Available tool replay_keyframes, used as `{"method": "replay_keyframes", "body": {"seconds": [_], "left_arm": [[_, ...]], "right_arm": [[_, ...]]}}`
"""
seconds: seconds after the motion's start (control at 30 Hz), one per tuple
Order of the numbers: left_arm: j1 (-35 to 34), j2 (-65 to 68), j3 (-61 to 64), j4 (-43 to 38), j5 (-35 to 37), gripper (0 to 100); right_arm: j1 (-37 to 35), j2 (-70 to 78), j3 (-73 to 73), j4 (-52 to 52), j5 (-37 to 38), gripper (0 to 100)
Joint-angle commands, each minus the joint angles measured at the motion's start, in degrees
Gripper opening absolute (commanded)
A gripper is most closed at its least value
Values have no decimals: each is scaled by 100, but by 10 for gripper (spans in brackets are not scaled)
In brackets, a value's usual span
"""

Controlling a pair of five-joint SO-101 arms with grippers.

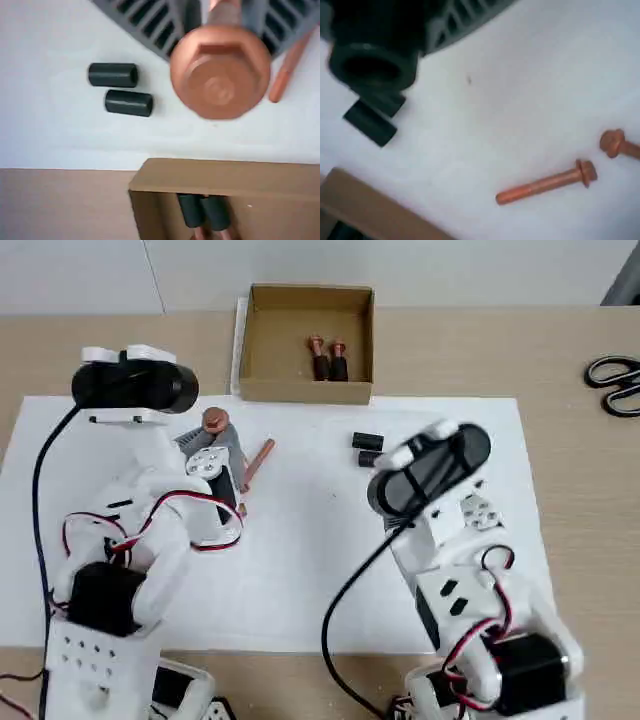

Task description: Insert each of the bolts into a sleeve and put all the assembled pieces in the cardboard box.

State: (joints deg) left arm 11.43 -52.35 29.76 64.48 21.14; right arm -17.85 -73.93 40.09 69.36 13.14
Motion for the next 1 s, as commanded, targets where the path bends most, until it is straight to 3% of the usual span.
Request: {"method": "replay_keyframes", "body": {"seconds": [0.0,0.17,0.53,0.73,0.97], "left_arm": [[158,422,-224,-176,176,6],[501,1389,-1024,123,369,6],[1732,2215,-2290,132,563,6],[1785,2462,-2519,-149,554,6],[1943,2479,-2519,97,580,6]], "right_arm": [[-13,-848,862,-585,-431,3],[-13,-1991,1899,-725,-1169,3],[-233,-2993,3200,-1437,-1204,3],[-505,-2958,4220,-2431,-1231,3],[-505,-2985,4545,-2580,-1240,3]]}}
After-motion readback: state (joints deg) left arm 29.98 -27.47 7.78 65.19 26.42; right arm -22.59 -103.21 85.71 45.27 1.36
